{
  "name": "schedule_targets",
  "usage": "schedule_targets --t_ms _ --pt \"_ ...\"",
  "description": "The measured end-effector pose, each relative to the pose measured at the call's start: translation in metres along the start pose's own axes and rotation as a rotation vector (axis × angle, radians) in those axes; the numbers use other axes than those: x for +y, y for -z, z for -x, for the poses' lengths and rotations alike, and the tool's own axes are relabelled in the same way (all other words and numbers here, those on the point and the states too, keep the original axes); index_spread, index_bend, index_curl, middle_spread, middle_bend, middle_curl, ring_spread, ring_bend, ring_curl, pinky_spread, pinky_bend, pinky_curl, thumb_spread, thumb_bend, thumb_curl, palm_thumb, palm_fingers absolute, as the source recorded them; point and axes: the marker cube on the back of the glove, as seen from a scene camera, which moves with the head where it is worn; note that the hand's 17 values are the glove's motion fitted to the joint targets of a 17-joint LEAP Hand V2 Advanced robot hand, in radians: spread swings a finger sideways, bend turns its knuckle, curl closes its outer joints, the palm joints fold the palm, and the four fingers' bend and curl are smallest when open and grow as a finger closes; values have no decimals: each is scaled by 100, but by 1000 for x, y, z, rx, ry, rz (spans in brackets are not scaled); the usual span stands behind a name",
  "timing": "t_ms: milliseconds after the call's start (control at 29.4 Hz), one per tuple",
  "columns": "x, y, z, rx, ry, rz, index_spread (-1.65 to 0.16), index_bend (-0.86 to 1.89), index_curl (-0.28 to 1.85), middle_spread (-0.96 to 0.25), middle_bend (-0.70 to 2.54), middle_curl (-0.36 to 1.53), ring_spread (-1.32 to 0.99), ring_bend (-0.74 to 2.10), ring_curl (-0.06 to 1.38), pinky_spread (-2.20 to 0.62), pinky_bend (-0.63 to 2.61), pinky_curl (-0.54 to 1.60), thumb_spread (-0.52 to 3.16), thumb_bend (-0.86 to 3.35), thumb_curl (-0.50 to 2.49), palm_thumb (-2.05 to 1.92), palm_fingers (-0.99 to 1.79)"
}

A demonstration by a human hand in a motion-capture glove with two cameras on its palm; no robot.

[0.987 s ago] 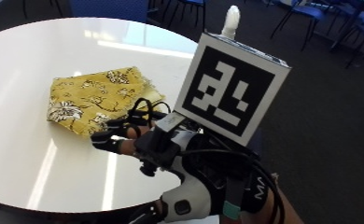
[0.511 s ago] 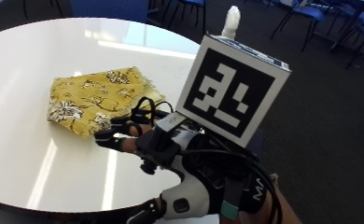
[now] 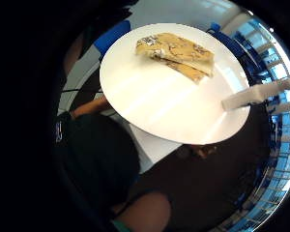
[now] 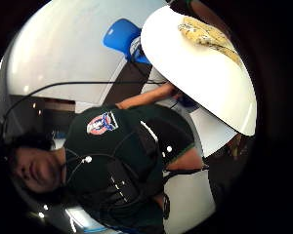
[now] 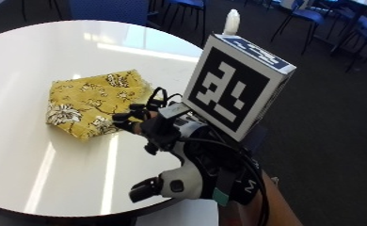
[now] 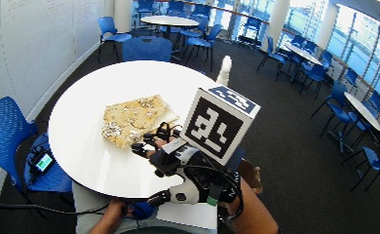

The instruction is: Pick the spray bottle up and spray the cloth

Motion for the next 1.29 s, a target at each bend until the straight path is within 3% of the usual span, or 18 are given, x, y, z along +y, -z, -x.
schedule_targets --t_ms 340,715,1123,1294 --pt "-13 14 -38 -10 -188 -213 -44 19 32 -3 29 30 2 25 22 20 15 20 102 -2 26 54 41" --pt "-31 27 -96 -196 -337 -559 -43 16 32 -3 28 32 0 33 26 20 16 21 102 -3 27 54 45" --pt "-33 49 -177 -289 -603 -1009 -42 14 30 -2 22 32 0 33 28 18 22 26 98 -3 28 53 46" --pt "-43 59 -212 -461 -685 -1023 -41 13 29 -3 27 34 0 31 28 17 21 27 97 -2 29 54 50"
